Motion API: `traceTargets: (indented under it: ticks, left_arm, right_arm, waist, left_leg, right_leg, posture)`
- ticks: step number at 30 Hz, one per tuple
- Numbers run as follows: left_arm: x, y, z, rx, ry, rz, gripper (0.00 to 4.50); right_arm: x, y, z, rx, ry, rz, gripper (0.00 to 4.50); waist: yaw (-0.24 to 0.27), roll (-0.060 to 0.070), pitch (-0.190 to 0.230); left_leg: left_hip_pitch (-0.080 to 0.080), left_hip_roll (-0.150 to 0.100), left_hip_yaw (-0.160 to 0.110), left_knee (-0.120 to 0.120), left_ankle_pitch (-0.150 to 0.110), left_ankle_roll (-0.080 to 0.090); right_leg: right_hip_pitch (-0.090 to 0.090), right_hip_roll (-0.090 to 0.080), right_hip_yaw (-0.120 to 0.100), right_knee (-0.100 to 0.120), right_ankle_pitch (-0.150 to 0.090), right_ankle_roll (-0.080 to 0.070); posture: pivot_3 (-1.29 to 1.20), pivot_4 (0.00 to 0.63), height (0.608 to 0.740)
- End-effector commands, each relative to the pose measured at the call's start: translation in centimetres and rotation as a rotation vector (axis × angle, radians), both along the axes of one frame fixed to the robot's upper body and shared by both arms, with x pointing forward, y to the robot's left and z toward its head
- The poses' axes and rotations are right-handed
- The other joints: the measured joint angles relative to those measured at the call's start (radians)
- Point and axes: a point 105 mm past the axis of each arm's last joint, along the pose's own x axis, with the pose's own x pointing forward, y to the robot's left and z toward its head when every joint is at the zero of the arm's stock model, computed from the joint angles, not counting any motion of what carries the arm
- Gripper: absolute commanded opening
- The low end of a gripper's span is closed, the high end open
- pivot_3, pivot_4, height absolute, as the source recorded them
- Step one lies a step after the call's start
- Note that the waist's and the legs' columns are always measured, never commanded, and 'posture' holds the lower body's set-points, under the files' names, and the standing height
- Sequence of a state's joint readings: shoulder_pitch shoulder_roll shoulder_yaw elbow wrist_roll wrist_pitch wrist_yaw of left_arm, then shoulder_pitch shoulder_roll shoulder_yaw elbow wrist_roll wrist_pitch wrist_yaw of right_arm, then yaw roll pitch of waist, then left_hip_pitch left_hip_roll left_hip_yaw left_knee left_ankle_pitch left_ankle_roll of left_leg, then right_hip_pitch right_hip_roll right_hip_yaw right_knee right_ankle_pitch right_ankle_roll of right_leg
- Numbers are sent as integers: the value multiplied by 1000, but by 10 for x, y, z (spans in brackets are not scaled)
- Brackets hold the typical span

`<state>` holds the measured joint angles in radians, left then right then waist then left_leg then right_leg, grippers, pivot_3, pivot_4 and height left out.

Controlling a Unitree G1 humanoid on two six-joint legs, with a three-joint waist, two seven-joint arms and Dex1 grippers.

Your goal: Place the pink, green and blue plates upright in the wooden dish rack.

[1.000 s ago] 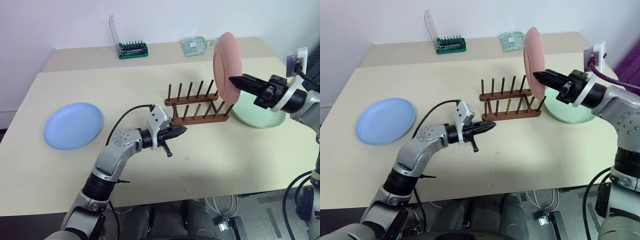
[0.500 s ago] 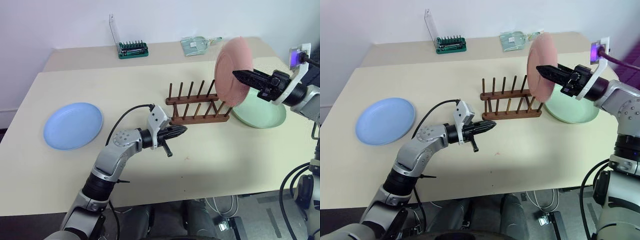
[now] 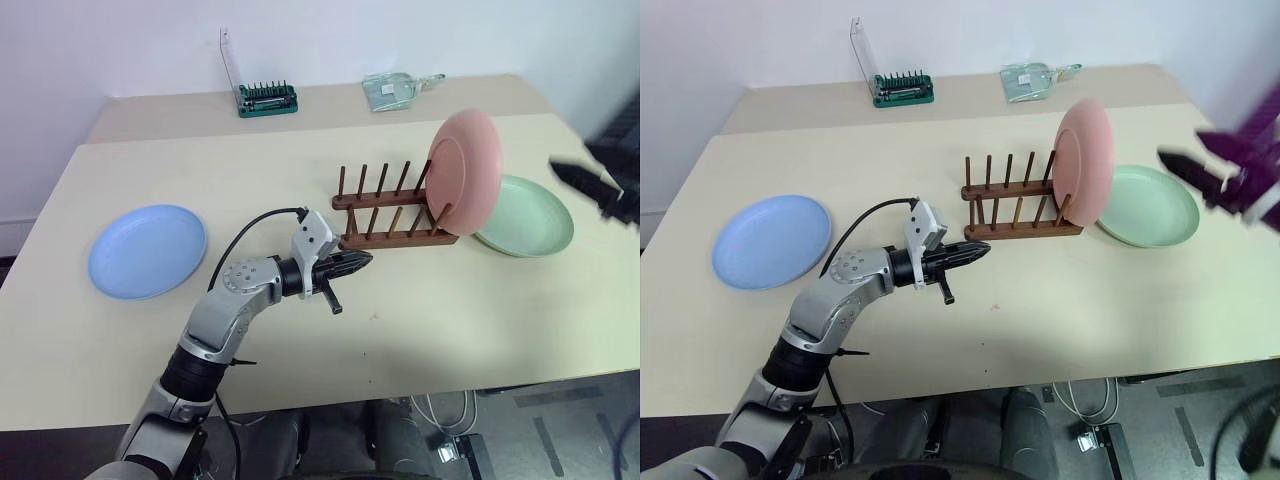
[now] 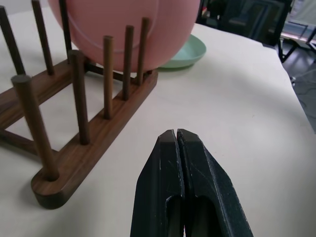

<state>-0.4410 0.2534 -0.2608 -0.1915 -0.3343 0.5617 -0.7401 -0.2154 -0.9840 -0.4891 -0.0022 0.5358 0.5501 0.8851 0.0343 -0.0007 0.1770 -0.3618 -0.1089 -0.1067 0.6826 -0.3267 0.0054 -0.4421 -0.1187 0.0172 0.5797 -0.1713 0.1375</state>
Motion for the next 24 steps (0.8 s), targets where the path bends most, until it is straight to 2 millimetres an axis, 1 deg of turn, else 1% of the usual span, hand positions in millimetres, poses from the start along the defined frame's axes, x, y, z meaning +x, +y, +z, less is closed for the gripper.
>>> traceTargets:
  ticks: [1,2,4,7,9,10,11,12,13,16,17,18,20,21,22,23,24]
  left_arm:
    - [-3,-8,12,-8,-54,-42,6]
    - [-3,-8,12,-6,-57,-44,6]
    - [-2,-9,12,-6,-59,-44,6]
    - [-2,-9,12,-6,-60,-42,6]
    - [-3,-9,12,-5,-60,-41,6]
    - [-3,-9,11,-4,-61,-40,6]
    - [-4,-8,11,-2,-61,-38,6]
    - [-4,-7,11,-1,-61,-34,6]
    - [-4,-7,10,-1,-61,-31,6]
    - [-5,-5,9,1,-60,-23,6]
    - [-5,-5,9,2,-60,-21,6]
    - [-5,-5,8,3,-60,-19,6]
    - [-6,-4,7,6,-59,-17,6]
    - [-6,-4,7,8,-59,-15,6]
    - [-6,-3,6,10,-59,-14,6]
    - [-6,-3,6,11,-59,-12,6]
    - [-6,-2,6,12,-58,-10,6]
  right_arm:
    - [8,11,-39,-316,66,45,3509]
    - [13,10,-57,-424,87,45,3509]
    - [20,7,-77,-539,101,46,3509]
    - [39,1,-91,-624,87,-1,3509]
    - [48,-2,-98,-669,85,-14,3509]
    - [52,-2,-103,-662,95,-17,3509]
    - [55,-3,-105,-671,95,-17,2997]
    - [59,-4,-107,-698,88,-22,2819]
    - [60,-5,-107,-718,81,-24,2253]
    - [64,-9,-107,-767,56,-30,795]
    - [65,-10,-107,-778,49,-30,214]
    - [65,-10,-106,-772,40,-35,50]
    - [67,-15,-90,-785,-30,-92,50]
    - [68,-19,-74,-809,-93,-138,50]
    - [68,-21,-62,-827,-136,-168,50]
    - [68,-26,-42,-857,-206,-222,50]
    - [67,-29,-15,-861,-286,-279,50]
  waist:
    - [-11,1,-1]
    - [-19,2,-1]
    - [-25,1,0]
    - [-29,2,0]
    - [-28,2,0]
    - [-28,2,0]
    - [-27,1,0]
    - [-26,1,0]
    - [-25,1,0]
    - [-21,1,0]
    - [-21,1,0]
    - [-21,1,0]
    - [-21,1,0]
    - [-22,1,0]
    - [-22,2,0]
    - [-22,2,0]
    - [-22,3,0]
  left_leg:
    - [2,0,2,0,0,0]
    - [3,0,3,0,0,0]
    - [4,0,3,0,0,0]
    - [6,0,3,0,1,-1]
    - [5,0,3,0,1,-1]
    - [5,1,3,0,1,-1]
    - [5,1,3,0,1,-2]
    - [5,1,3,0,1,-2]
    - [5,0,3,0,1,-1]
    - [6,0,3,0,1,-1]
    - [6,0,3,0,1,-1]
    - [6,0,2,0,1,-1]
    - [5,0,2,0,1,-1]
    - [5,0,2,0,1,-1]
    - [5,0,2,0,1,-1]
    - [5,0,2,0,1,-1]
    - [5,0,2,-1,1,-1]
  right_leg:
    - [0,0,2,1,0,0]
    - [1,0,3,1,0,0]
    - [2,0,3,1,0,0]
    - [3,0,3,2,0,0]
    - [2,1,4,2,0,0]
    - [2,1,4,2,0,0]
    - [2,1,4,2,0,0]
    - [3,1,4,1,0,0]
    - [3,1,4,1,0,0]
    - [4,1,4,1,0,0]
    - [4,1,4,1,0,0]
    - [4,1,4,1,0,0]
    - [4,1,4,1,0,0]
    - [4,1,4,1,0,0]
    - [4,1,4,1,0,0]
    - [3,1,4,1,0,0]
    - [3,1,4,1,0,0]
  posture:
    - [0,150,740]
    - [0,150,740]
    - [0,150,740]
    - [0,150,740]
    - [0,150,740]
    - [0,150,740]
    - [0,150,740]
    - [0,150,740]
    - [0,150,740]
    - [0,150,740]
    - [0,150,740]
    - [0,150,740]
    - [0,150,740]
    - [0,150,740]
    - [0,150,740]
    - [0,150,740]
    - [0,150,740]
